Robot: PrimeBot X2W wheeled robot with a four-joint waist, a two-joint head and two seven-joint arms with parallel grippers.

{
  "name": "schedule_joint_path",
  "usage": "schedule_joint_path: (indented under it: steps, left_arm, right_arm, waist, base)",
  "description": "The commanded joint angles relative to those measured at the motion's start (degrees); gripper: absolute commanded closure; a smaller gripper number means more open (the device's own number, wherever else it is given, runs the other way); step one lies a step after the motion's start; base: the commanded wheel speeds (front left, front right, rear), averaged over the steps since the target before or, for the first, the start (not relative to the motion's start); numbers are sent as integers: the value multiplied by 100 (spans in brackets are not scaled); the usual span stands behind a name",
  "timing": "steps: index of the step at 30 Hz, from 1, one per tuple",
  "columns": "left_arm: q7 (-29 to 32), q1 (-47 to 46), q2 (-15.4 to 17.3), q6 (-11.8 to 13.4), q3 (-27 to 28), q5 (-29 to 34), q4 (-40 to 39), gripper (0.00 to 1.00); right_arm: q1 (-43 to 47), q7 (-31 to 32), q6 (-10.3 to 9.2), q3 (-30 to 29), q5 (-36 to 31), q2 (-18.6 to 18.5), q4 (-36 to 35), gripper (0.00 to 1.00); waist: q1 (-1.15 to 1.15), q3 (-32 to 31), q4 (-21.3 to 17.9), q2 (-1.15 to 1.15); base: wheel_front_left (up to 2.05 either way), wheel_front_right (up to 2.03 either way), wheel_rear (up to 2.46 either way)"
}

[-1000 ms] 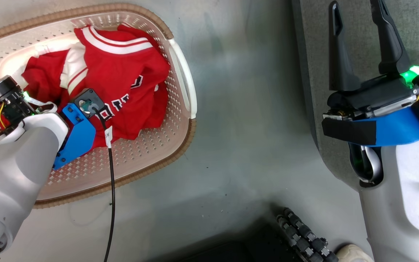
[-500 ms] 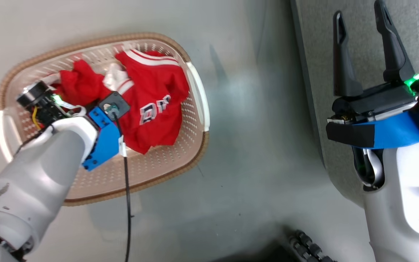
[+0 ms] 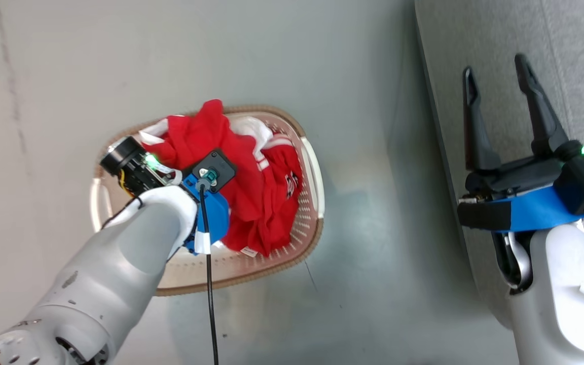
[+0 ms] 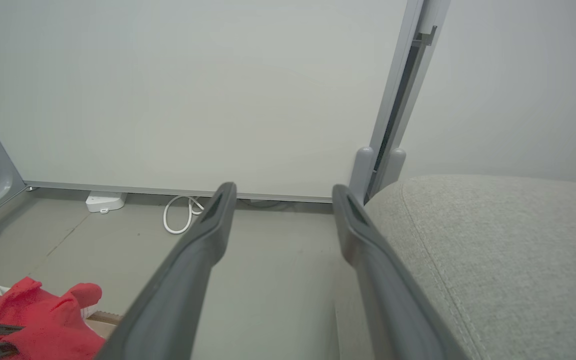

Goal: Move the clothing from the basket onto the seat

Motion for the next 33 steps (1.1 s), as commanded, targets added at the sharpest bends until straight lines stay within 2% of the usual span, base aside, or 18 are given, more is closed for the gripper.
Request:
schedule_joint_path:
  steps: [1,10,22,33]
  left_arm:
    - [-105,64,-59,-1,63,-62,6,100]
    - [-362,305,-208,128,316,-200,-401,100]
    - [-366,822,80,579,1231,-82,-2119,100]
    - [-366,1425,235,760,1811,-8,-3029,100]
  right_arm:
    - [115,-24,1,-32,-43,-51,30,0]
    - [491,-24,1,-61,-54,-54,148,0]
    - [931,-24,1,-85,-47,-40,264,0]
    - [1487,-24,1,-143,-49,-31,381,0]
  waist:
    - [0,-426,252,0]
    - [0,-1281,442,0]
    - [0,-2121,562,0]
    - [0,-2909,601,0]
  base:
    - [0,0,0]
    - [0,0,0]
    - [0,0,0]
    - [0,0,0]
